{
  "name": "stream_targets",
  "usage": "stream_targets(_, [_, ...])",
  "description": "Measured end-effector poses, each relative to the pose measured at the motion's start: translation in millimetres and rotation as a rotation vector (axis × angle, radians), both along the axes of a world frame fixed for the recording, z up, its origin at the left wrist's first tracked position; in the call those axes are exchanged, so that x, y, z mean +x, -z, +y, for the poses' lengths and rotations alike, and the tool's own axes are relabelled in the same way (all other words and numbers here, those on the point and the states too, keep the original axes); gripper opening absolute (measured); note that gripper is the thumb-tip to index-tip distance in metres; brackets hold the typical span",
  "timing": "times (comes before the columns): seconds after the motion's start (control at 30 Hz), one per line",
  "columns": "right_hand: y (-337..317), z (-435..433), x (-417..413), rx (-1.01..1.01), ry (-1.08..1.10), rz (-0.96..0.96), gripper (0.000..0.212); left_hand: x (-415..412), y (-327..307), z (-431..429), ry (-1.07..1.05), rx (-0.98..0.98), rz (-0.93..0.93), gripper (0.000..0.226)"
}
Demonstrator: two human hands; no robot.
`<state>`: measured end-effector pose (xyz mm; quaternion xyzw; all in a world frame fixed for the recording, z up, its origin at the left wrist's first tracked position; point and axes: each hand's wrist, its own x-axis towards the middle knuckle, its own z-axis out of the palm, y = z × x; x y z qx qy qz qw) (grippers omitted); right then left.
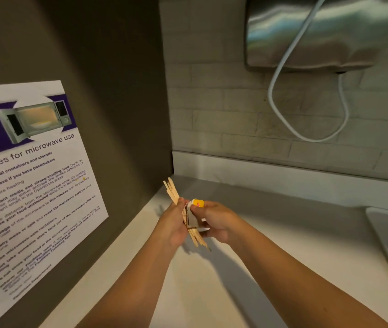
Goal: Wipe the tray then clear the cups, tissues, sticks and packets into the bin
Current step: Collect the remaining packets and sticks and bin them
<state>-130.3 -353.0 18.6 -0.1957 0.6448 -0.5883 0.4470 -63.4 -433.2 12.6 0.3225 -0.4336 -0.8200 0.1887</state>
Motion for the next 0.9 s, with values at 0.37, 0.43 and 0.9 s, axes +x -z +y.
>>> stream_targets(0.37, [3, 76, 19, 0.009, 0.015, 0.166, 0.020, 6, -6, 76, 0.138, 0.009, -0.010, 0.028])
stream_targets(0.43, [1, 89, 22, 0.009, 0.008, 0.156, 0.021, 8, -7, 84, 0.214, -0.021, -0.040, 0.027])
stream_targets(0.9, [-7, 222, 129, 0.014, 0.235, 0.101, 0.016, 89, -3, 177, 0.675, -0.021, -0.071, 0.023])
